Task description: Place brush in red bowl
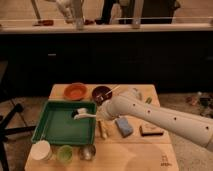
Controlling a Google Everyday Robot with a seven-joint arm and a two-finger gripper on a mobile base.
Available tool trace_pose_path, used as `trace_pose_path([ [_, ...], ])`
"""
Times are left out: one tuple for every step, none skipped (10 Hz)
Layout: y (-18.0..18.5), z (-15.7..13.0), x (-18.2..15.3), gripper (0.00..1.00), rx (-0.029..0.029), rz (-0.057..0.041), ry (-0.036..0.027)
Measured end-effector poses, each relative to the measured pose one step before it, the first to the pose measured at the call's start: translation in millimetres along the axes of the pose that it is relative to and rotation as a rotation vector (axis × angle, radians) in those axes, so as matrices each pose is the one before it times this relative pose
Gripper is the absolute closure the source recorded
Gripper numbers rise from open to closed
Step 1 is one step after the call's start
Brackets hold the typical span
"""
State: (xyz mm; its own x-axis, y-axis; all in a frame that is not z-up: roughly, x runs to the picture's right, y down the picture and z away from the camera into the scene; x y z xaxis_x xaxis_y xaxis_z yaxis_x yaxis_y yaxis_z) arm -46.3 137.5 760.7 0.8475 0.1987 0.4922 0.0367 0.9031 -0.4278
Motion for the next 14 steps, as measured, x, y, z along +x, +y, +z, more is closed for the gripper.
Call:
trace_pose_path([
  [-5.75,6.09,-5.86,1.0,-0.0016,-0.00452,-0.0093],
  [-8.57,7.9,-7.88,1.0,-0.001,-0.00663,-0.0107],
  [-8.14,8.08,-9.38,1.0,-0.00294,-0.0123,-0.00836],
  [-7.33,7.02,-8.41,1.0,-0.00242,-0.01299,-0.00518],
  [-8.17,7.31,-8.54,1.0,-0.00212,-0.01591,-0.00229],
  [-8.66,7.1,-8.46,1.0,0.00114,-0.01617,-0.00046],
  [-6.0,2.0,-1.19,1.0,0.00614,-0.00807,0.00461],
  [-8.17,1.8,0.57,1.0,0.00905,-0.00525,0.00629],
  [-10.3,1.95,2.61,1.0,0.00948,-0.00093,0.00671],
  [-7.25,1.74,0.43,1.0,0.00556,-0.00066,0.00241],
  [-7.67,2.31,1.58,1.0,0.00447,0.00166,0.00249],
  [-11.09,4.97,1.71,1.0,-0.00059,0.00009,0.00552],
  [-8.02,6.95,1.22,1.0,-0.01016,-0.00448,0.01009],
  [-4.12,4.19,-1.58,1.0,-0.00701,-0.00537,0.00518],
])
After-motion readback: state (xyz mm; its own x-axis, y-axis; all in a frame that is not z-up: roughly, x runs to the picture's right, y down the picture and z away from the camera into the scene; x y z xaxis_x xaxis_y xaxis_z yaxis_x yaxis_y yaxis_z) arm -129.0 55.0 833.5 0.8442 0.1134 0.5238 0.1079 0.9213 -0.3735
